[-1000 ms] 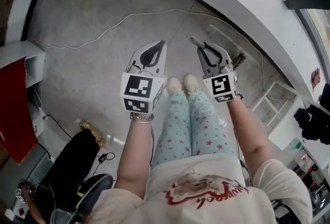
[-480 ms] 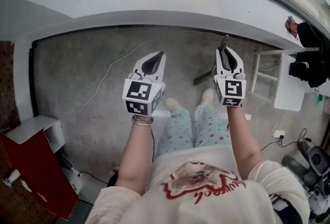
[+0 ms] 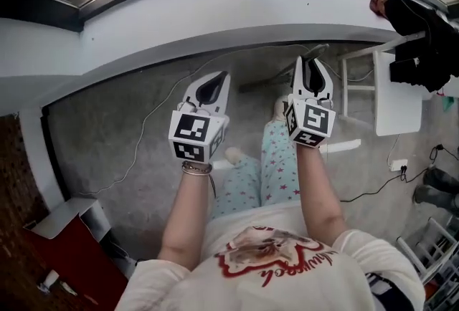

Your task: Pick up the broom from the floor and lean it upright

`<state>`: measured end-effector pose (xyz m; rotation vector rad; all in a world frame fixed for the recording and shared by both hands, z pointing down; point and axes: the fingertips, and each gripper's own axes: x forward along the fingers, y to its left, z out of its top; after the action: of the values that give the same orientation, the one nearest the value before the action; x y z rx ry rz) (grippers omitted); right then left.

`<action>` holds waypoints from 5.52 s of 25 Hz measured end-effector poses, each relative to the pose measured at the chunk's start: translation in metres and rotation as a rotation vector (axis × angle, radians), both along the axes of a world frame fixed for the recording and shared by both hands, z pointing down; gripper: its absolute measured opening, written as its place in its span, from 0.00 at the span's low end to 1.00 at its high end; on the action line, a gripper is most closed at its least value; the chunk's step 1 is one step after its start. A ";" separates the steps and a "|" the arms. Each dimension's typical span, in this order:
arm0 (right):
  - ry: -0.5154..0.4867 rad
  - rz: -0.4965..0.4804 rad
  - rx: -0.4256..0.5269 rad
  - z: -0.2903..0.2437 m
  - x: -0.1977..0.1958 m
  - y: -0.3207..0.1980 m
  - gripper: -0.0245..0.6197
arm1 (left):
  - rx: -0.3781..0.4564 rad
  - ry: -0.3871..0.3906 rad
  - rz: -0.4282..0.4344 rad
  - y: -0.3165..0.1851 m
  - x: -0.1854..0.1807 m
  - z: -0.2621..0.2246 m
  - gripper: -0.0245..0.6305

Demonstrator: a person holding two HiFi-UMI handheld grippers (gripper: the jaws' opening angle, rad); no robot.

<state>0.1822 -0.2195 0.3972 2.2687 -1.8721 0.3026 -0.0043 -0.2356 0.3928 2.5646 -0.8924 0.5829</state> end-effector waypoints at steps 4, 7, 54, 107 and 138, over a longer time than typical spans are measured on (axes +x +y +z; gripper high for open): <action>-0.016 0.005 0.026 -0.002 0.027 -0.039 0.18 | -0.029 -0.032 -0.015 -0.016 0.027 0.020 0.07; -0.036 -0.017 0.016 0.002 0.043 -0.076 0.18 | -0.066 -0.045 -0.070 -0.038 0.044 0.039 0.07; 0.019 0.113 0.154 -0.049 0.220 -0.144 0.44 | -0.059 -0.015 0.059 -0.131 0.177 0.042 0.07; -0.134 -0.701 0.282 -0.251 0.133 0.194 0.08 | 0.258 0.144 -0.215 0.230 0.240 -0.218 0.07; -0.020 -0.761 0.391 -0.311 0.047 0.567 0.08 | 0.364 0.213 -0.097 0.589 0.188 -0.262 0.07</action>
<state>0.2293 0.3479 0.0865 1.5343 -2.8040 -0.1713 0.1840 0.3535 0.1305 2.8101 -1.1247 0.1210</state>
